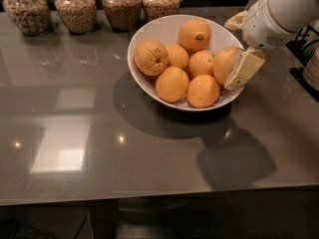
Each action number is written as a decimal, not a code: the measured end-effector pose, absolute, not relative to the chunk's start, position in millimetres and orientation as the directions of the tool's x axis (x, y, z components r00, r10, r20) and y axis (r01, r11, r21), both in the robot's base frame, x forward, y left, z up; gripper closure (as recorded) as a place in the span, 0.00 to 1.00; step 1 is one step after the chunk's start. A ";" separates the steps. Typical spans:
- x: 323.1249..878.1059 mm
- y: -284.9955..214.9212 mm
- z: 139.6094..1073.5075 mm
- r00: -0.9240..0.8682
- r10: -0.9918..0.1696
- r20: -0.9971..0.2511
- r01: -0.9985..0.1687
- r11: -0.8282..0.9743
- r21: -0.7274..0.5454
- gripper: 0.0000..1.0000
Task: Pick orange from white bowl
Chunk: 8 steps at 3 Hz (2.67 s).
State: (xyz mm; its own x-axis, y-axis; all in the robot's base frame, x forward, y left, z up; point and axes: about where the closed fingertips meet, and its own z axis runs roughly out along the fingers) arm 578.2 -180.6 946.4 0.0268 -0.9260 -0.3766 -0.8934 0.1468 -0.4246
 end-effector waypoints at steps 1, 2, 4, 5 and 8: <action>585.6 -183.3 936.6 0.018 -0.926 -0.377 -0.899 0.150 -0.411 0.11; 587.5 -185.5 928.5 0.009 -0.928 -0.374 -0.905 0.151 -0.397 0.12; 578.6 -188.1 917.7 -0.001 -0.931 -0.366 -0.918 0.146 -0.368 0.33; 571.6 -188.4 914.2 -0.004 -0.930 -0.366 -0.923 0.144 -0.356 0.56; 559.7 -177.2 941.3 0.058 -0.895 -0.442 -0.920 0.124 -0.373 1.00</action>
Offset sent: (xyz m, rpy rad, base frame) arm 0.0136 -0.0116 -0.0321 -0.0089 0.0582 -0.0163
